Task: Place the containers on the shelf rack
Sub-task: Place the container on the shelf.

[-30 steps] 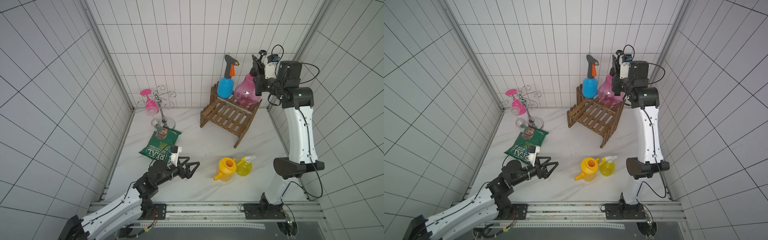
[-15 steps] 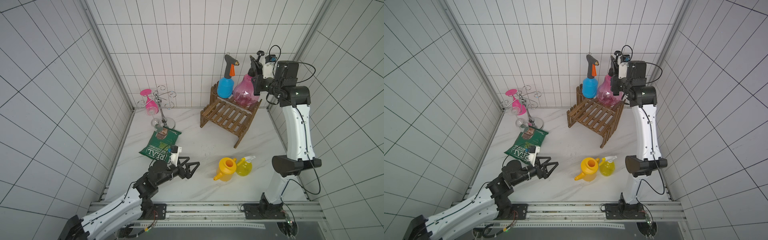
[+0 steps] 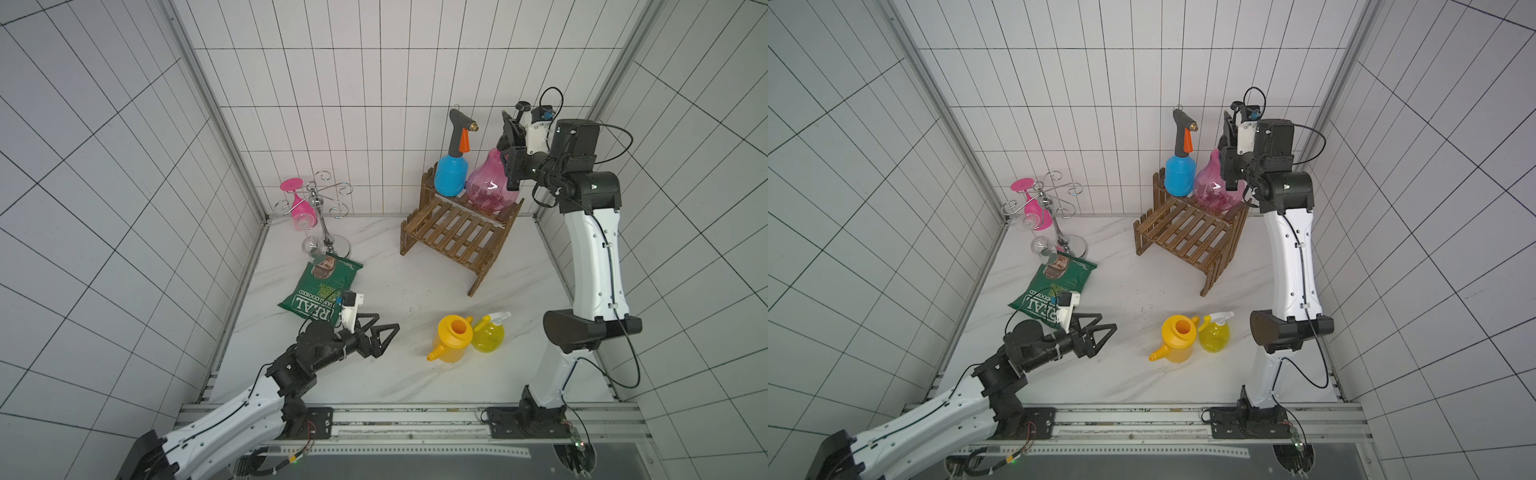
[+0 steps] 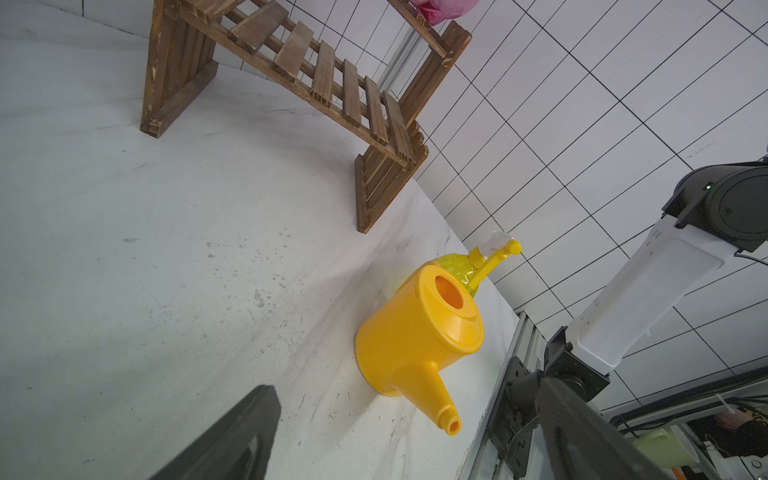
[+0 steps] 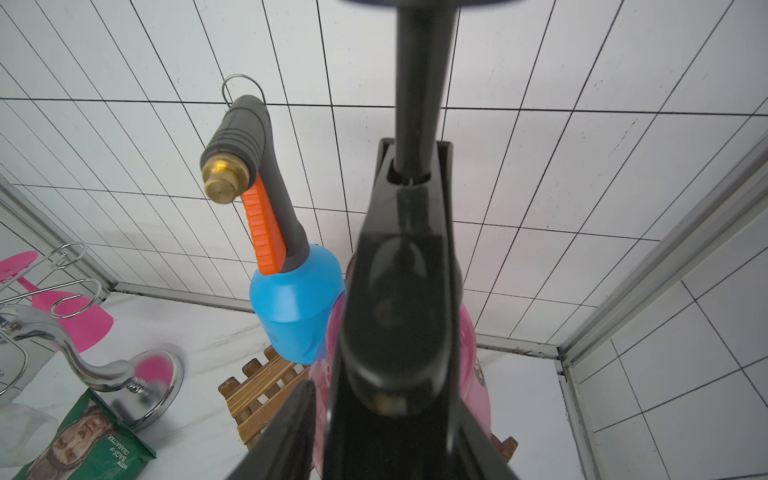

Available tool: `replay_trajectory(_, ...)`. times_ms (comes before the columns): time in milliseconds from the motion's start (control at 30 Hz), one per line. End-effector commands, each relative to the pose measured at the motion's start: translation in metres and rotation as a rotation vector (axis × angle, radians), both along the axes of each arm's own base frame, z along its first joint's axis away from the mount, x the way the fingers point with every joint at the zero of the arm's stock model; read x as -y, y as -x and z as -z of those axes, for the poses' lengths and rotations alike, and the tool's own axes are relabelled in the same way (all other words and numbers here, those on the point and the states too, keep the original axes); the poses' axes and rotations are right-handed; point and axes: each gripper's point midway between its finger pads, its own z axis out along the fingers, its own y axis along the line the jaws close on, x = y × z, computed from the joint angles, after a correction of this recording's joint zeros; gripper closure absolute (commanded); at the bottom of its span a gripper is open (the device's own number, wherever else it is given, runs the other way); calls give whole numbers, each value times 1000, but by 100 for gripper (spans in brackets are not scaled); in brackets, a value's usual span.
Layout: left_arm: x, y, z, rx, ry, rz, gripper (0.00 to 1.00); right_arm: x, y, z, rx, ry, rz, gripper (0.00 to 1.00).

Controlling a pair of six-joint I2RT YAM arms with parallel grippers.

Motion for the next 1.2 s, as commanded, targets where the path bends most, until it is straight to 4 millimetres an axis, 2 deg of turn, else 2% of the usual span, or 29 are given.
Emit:
replay_trajectory(0, -1, 0, 5, 8, -17, -5, 2, 2, -1, -11, 39, -3, -2, 49)
replay_trajectory(367, -2, 1, 2, 15, -9, -6, 2, 5, 21, -23, 63, -6, -11, 3)
replay_trajectory(467, -3, 1, 1, 18, -6, -5, 2, 5, 33, -30, 77, -17, -22, 1)
replay_trajectory(600, -5, 2, -2, 27, 1, -8, 2, 4, 60, -39, 95, -50, -55, 1)
replay_trajectory(767, -4, 6, -6, 36, 19, 7, 2, 7, 114, -59, 191, -111, -99, 1)
replay_trajectory(867, -1, 11, -10, 45, 43, 40, 2, 11, 152, -58, 233, -147, -117, 1)
replay_trajectory(1000, 9, 18, -15, 50, 74, 109, 2, 8, 208, -37, 312, -227, -208, 1)
replay_trajectory(1167, 31, 34, -20, 39, 108, 234, 2, -15, 261, 17, 375, -363, -425, 1)
